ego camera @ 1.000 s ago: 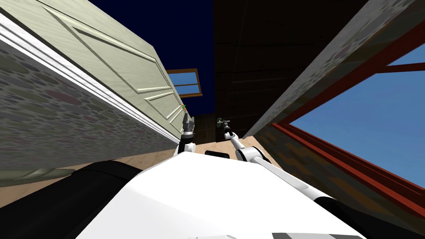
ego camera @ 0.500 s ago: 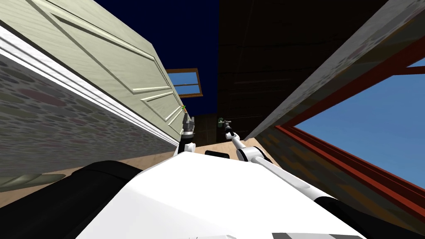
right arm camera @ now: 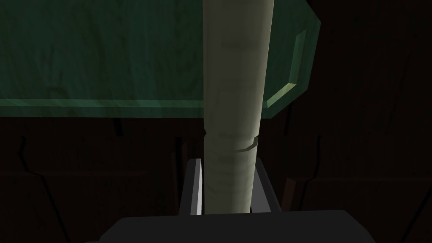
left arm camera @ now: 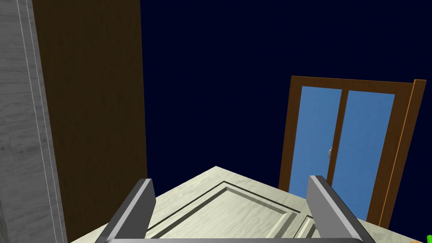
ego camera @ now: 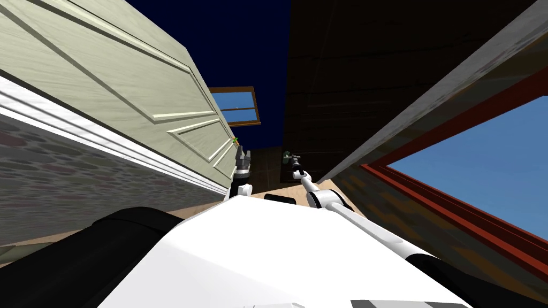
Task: Push the door open
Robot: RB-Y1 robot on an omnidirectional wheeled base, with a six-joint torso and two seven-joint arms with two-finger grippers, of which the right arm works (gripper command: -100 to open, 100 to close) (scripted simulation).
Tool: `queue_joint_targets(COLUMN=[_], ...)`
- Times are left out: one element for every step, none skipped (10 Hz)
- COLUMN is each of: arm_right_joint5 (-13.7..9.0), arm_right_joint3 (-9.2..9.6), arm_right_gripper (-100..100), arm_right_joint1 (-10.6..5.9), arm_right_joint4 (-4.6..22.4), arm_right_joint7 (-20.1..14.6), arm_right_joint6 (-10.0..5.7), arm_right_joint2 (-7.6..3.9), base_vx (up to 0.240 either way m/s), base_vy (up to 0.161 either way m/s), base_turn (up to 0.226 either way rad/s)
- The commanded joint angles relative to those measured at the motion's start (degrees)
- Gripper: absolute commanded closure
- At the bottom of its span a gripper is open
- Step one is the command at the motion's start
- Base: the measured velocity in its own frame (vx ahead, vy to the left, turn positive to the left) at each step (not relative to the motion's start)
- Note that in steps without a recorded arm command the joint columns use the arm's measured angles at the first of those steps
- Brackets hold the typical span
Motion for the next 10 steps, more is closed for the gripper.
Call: queue_joint_targets(arm_right_joint5=[-0.6, -0.6, -0.6, -1.1, -1.1, -1.5, -1.5, -1.5, -2.0, -2.1], arm_right_joint3=[-1.74, -1.74, -1.74, -2.90, -2.90, -4.09, -4.09, -4.09, -5.27, -5.66], arm_right_gripper=[100, 100, 100, 100, 100, 100, 100, 100, 100, 100], arm_right_joint1=[-0.47, -0.47, -0.47, -0.34, -0.34, -0.21, -0.21, -0.21, -0.08, -0.04], arm_right_joint4=[0.4, 0.4, 0.4, 0.4, 0.4, 0.5, 2.0, 0.6, 0.5, 0.5], arm_right_joint7=[0.7, 0.7, 0.7, 1.1, 1.1, 1.5, 1.5, 1.5, 2.0, 2.1], arm_right_joint6=[-0.42, -0.42, -0.42, -0.37, -0.37, -0.32, -0.32, -0.32, -0.27, -0.26], arm_right_joint2=[-1.44, -1.44, -1.44, -2.03, -2.03, -2.55, -2.55, -2.55, -3.01, -3.14], base_vx=[0.208, 0.128, 0.048, 0.121, 0.104, 0.123, 0.115, 0.055, 0.119, 0.144], base_vy=[0.184, 0.125, 0.027, 0.068, 0.098, 0.151, 0.134, 0.059, 0.125, 0.167], base_turn=[-0.097, -0.042, -0.005, -0.043, -0.027, -0.101, -0.074, -0.028, -0.058, -0.094])
